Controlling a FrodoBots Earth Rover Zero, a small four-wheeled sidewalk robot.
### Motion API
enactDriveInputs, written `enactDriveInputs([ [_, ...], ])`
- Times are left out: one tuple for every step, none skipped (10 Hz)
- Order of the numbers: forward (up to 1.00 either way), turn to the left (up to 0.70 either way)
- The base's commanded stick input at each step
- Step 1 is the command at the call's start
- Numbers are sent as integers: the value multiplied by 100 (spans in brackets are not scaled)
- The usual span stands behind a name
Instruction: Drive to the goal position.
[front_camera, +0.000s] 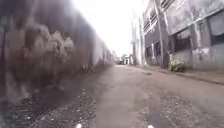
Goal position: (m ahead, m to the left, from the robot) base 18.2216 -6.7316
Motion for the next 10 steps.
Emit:
enactDriveInputs([
  [70, 0],
  [70, 0],
  [70, 0],
  [70, 0],
  [70, 0],
  [70, 0],
  [70, -27],
  [70, -27],
  [70, -27],
  [70, 0],
])
